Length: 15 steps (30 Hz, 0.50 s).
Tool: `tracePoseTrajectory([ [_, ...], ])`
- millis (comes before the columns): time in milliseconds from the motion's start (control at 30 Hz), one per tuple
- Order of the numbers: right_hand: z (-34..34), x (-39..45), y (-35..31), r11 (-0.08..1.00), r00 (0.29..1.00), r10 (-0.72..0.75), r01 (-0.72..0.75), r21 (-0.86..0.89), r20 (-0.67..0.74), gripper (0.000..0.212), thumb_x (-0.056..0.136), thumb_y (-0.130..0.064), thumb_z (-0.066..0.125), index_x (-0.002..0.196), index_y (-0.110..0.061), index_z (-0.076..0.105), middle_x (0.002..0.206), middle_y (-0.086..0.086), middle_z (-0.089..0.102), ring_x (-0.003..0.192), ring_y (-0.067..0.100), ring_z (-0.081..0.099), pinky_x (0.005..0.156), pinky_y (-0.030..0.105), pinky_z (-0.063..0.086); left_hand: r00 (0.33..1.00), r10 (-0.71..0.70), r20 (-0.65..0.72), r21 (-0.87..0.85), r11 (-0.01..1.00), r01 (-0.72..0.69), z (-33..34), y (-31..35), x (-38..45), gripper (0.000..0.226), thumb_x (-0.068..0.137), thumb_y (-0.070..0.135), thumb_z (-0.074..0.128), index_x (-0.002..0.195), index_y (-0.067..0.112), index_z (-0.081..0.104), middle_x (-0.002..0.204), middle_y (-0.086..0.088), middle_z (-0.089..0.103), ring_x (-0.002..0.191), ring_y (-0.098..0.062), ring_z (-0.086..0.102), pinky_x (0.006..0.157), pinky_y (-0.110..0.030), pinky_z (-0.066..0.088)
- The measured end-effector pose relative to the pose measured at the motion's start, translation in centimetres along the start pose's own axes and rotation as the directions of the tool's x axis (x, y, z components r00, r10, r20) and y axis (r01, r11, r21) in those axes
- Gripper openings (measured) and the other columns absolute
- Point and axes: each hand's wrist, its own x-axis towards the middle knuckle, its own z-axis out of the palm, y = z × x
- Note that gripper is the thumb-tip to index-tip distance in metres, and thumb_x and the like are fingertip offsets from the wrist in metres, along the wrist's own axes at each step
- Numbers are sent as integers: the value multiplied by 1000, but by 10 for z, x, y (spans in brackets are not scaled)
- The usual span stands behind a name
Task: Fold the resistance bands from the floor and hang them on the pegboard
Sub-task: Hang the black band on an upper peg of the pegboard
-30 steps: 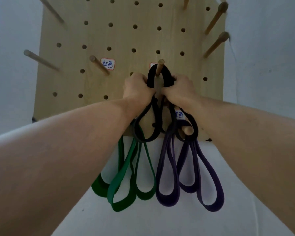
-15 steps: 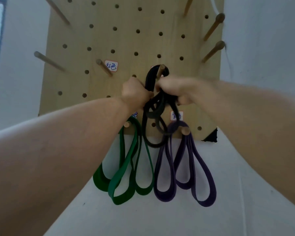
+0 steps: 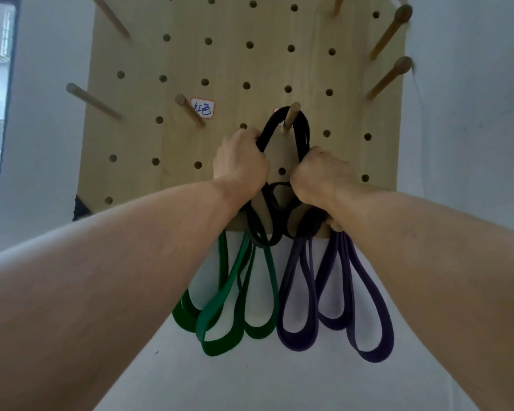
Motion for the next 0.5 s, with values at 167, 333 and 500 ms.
tracePoseTrajectory([
  [167, -10, 12, -14, 987, 993, 45, -61, 148, 113, 34, 107, -16, 44, 137, -2, 53, 115, 13, 59, 88, 26, 61, 65, 33, 49, 1000, 14, -3, 59, 998, -14, 6, 4, 7, 34, 99, 9, 47, 122, 23, 68, 98, -2, 67, 89, -24, 66, 71, -38, 55],
  [333, -21, 30, -7, 993, 934, -107, 118, 12, -341, 63, 109, -34, 45, 161, -9, 20, 162, 15, 29, 116, 33, 60, 77, 40, 49, 999, 35, -3, 41, 999, -35, 18, 8, 13, 56, 100, 6, 51, 150, 30, 45, 136, -3, 62, 119, -24, 62, 91, -39, 56],
  [500, -20, 41, 3, 961, 907, -218, 136, -239, -360, 56, 110, -32, 39, 159, -7, 27, 162, 16, 30, 137, 34, 42, 104, 46, 42, 1000, 7, -29, 61, 998, -6, 18, 7, 18, 39, 100, 9, 48, 135, 21, 57, 121, -4, 64, 108, -25, 62, 79, -36, 48],
])
